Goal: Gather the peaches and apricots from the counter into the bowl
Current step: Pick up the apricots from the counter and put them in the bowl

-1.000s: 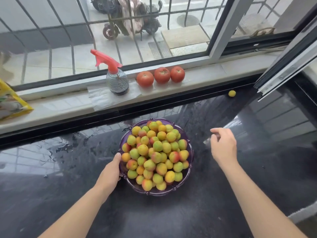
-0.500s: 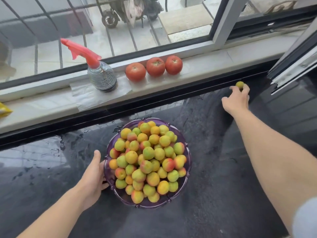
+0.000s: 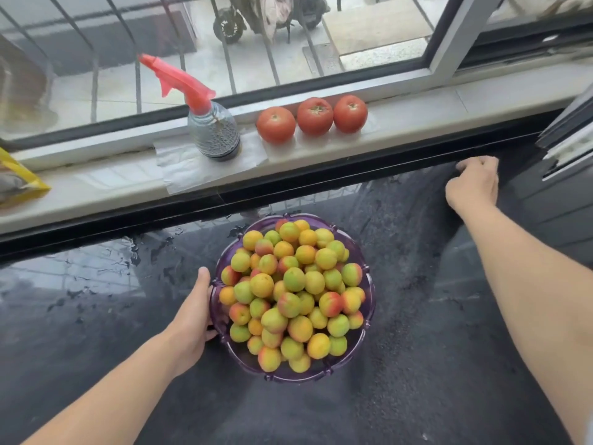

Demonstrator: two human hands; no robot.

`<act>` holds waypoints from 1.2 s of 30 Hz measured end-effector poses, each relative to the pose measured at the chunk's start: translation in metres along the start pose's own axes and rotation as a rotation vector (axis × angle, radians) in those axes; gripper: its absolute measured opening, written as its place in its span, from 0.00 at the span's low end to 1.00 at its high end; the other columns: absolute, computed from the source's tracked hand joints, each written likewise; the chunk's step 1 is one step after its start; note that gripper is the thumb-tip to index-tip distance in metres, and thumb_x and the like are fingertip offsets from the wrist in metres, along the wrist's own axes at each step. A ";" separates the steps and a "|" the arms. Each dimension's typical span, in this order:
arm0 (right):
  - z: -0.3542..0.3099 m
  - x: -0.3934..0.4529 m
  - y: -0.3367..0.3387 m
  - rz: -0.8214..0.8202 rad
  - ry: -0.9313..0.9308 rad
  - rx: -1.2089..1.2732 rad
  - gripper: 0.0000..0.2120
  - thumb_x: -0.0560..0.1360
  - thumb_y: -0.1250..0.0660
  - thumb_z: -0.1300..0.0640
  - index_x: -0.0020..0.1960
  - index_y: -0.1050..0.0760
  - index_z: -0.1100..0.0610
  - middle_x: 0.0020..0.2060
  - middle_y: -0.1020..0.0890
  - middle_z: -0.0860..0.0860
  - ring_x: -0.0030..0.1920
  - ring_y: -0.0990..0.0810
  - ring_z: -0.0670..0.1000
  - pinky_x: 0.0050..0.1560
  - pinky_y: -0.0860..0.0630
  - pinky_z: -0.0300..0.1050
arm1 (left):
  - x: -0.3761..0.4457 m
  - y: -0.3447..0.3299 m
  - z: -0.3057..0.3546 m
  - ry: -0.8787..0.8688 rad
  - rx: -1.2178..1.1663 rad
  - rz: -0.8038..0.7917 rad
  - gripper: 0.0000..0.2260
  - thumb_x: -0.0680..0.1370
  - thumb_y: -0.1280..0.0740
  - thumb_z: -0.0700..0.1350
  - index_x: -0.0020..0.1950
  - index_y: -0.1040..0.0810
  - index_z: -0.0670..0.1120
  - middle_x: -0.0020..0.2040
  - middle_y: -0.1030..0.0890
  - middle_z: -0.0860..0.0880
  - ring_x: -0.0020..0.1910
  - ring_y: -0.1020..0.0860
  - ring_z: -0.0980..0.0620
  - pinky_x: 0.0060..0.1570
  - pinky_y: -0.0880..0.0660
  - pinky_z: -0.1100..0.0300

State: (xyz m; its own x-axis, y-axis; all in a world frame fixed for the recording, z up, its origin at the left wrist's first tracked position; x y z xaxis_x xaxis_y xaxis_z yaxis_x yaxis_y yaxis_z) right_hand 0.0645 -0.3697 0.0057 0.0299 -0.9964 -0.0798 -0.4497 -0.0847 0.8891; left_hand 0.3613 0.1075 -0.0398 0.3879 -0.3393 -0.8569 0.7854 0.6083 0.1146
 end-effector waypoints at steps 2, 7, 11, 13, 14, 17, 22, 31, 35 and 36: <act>-0.011 -0.030 0.002 0.039 0.037 0.066 0.10 0.77 0.38 0.63 0.58 0.26 0.56 0.65 0.31 0.57 0.60 0.26 0.61 0.64 0.31 0.52 | 0.000 0.000 0.000 0.006 0.005 -0.009 0.39 0.81 0.58 0.76 0.63 0.13 0.57 0.59 0.12 0.51 0.68 0.20 0.43 0.78 0.36 0.39; 0.000 -0.141 -0.015 0.021 0.010 0.403 0.15 0.78 0.35 0.59 0.64 0.28 0.53 0.57 0.23 0.55 0.55 0.24 0.56 0.58 0.31 0.45 | -0.001 0.001 0.001 -0.004 0.006 -0.013 0.39 0.79 0.57 0.78 0.64 0.14 0.59 0.61 0.12 0.54 0.68 0.21 0.46 0.79 0.37 0.38; 0.020 -0.239 -0.021 -0.147 -0.072 0.488 0.14 0.79 0.31 0.56 0.64 0.21 0.47 0.56 0.22 0.51 0.50 0.21 0.50 0.63 0.25 0.50 | -0.008 0.001 0.001 -0.033 0.000 -0.027 0.38 0.79 0.56 0.78 0.66 0.16 0.61 0.64 0.14 0.56 0.69 0.22 0.47 0.79 0.38 0.40; 0.019 -0.276 -0.011 -0.212 -0.090 0.547 0.10 0.79 0.30 0.54 0.59 0.20 0.45 0.54 0.18 0.48 0.50 0.20 0.45 0.58 0.24 0.43 | -0.015 -0.001 -0.001 -0.076 -0.022 -0.016 0.35 0.80 0.55 0.77 0.67 0.16 0.61 0.66 0.15 0.56 0.70 0.23 0.48 0.79 0.38 0.41; 0.016 -0.288 -0.004 -0.226 -0.089 0.592 0.09 0.79 0.30 0.54 0.58 0.19 0.44 0.52 0.17 0.46 0.49 0.19 0.42 0.55 0.24 0.38 | -0.020 -0.002 -0.002 -0.106 -0.046 0.006 0.33 0.82 0.54 0.75 0.66 0.17 0.61 0.66 0.15 0.55 0.70 0.23 0.48 0.78 0.38 0.41; 0.003 -0.301 0.019 -0.231 -0.070 0.681 0.08 0.79 0.29 0.57 0.57 0.19 0.48 0.49 0.15 0.42 0.48 0.19 0.37 0.48 0.26 0.26 | -0.048 -0.009 -0.010 -0.188 -0.138 0.069 0.25 0.86 0.49 0.68 0.64 0.17 0.58 0.64 0.15 0.53 0.66 0.21 0.50 0.71 0.30 0.45; -0.041 -0.296 0.026 -0.235 0.130 0.616 0.14 0.77 0.28 0.61 0.58 0.21 0.47 0.50 0.15 0.43 0.50 0.17 0.41 0.55 0.22 0.37 | -0.083 -0.031 -0.035 -0.163 -0.310 0.044 0.18 0.90 0.47 0.57 0.65 0.19 0.54 0.57 0.13 0.51 0.58 0.16 0.46 0.55 0.20 0.44; -0.059 -0.299 0.015 -0.207 0.214 0.378 0.17 0.81 0.38 0.62 0.68 0.23 0.54 0.60 0.20 0.47 0.59 0.22 0.47 0.63 0.29 0.41 | -0.087 -0.030 -0.033 -0.185 -0.229 0.002 0.16 0.90 0.46 0.46 0.67 0.21 0.58 0.60 0.13 0.48 0.56 0.13 0.43 0.56 0.16 0.45; -0.065 -0.299 0.011 -0.246 0.260 0.306 0.17 0.80 0.38 0.65 0.66 0.21 0.56 0.61 0.20 0.49 0.61 0.23 0.48 0.61 0.33 0.36 | -0.085 -0.036 -0.037 -0.212 -0.202 -0.012 0.16 0.88 0.43 0.42 0.72 0.25 0.57 0.64 0.15 0.49 0.57 0.13 0.44 0.53 0.14 0.46; -0.066 -0.298 0.012 -0.236 0.251 0.318 0.18 0.80 0.39 0.65 0.68 0.23 0.56 0.61 0.21 0.49 0.61 0.23 0.49 0.63 0.32 0.38 | -0.081 -0.037 -0.036 -0.231 -0.195 -0.007 0.16 0.88 0.42 0.42 0.72 0.25 0.56 0.65 0.16 0.49 0.58 0.14 0.44 0.51 0.13 0.46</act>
State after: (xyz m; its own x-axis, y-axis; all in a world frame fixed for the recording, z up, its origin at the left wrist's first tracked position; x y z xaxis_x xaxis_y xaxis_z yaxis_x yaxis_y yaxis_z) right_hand 0.1086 -0.0740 0.0700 0.3617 -0.9249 -0.1169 -0.6548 -0.3413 0.6744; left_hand 0.2838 0.1385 0.0078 0.4995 -0.4847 -0.7180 0.6897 0.7240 -0.0089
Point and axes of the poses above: each hand's wrist, its own x-axis towards the middle knuckle, its own y-axis out of the back of the hand, z = x × y, the point moved 6 cm from there along x, towards the middle knuckle
